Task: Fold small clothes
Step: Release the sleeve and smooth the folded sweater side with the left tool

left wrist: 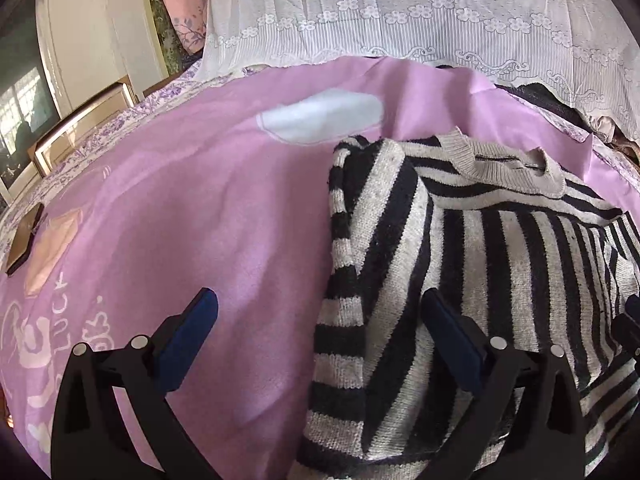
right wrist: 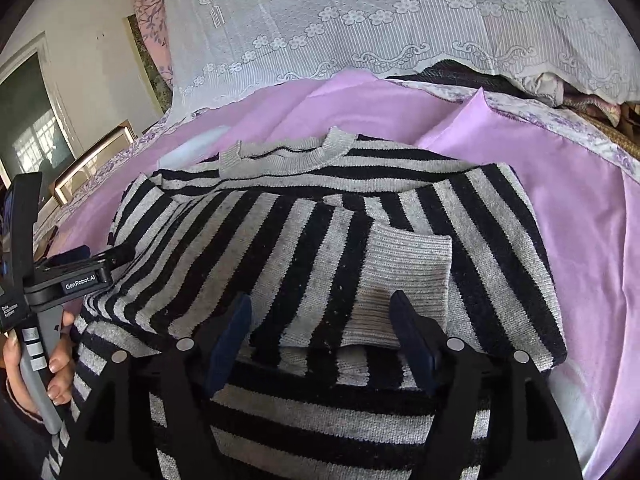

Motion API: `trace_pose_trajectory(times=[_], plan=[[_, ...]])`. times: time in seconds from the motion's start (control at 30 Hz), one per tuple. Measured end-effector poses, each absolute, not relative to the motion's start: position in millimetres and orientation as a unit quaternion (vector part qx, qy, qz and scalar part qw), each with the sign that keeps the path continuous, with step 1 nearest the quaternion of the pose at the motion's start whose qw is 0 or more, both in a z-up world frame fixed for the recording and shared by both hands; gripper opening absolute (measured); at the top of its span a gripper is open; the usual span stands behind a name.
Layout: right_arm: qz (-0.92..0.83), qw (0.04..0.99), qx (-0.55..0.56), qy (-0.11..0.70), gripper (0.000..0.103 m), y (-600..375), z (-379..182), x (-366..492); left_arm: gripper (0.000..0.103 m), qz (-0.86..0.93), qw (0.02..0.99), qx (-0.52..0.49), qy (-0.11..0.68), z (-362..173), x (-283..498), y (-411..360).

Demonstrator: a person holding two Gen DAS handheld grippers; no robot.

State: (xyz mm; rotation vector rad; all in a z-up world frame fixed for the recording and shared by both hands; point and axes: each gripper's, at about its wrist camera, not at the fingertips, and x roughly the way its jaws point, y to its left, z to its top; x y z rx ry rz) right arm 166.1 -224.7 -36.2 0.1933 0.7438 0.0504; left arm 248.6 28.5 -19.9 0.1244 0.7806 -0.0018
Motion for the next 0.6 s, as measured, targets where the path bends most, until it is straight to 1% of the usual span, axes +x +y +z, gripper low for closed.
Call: trace_pose_trajectory(times=[0.1,0.2,0.3,0.4,0.6], plan=[[0.012,0.931,0.105,0.349,0.074,-229.1,-31.6,154.6,0.099,0.001,0.932,0.066,0.356,-11.8,233.1,27.6],[-0.004,0.933,0.118,0.341,0.077,-235.1,-28.2,142.0,0.099,-0.002,0.934,0.069,0.351,-9.0,218.8,29.0],[-0.009,0.929,0.125,0.349,0.078,-237.8,-31.1,134.2,0.099,-0.006,0.933,0.072,0.353,-8.6,204.7,30.4],[-0.006,0.923,0.127,0.362,0.082,-237.7,-35.2,128.3,0.099,-0.008,0.929,0.076,0.361,-11.2,192.3,32.9],[-0.006,0.912,0.146,0.382,0.084,-239.8,-45.3,113.6,0.098,-0.009,0.927,0.068,0.368,-13.8,165.2,45.6]])
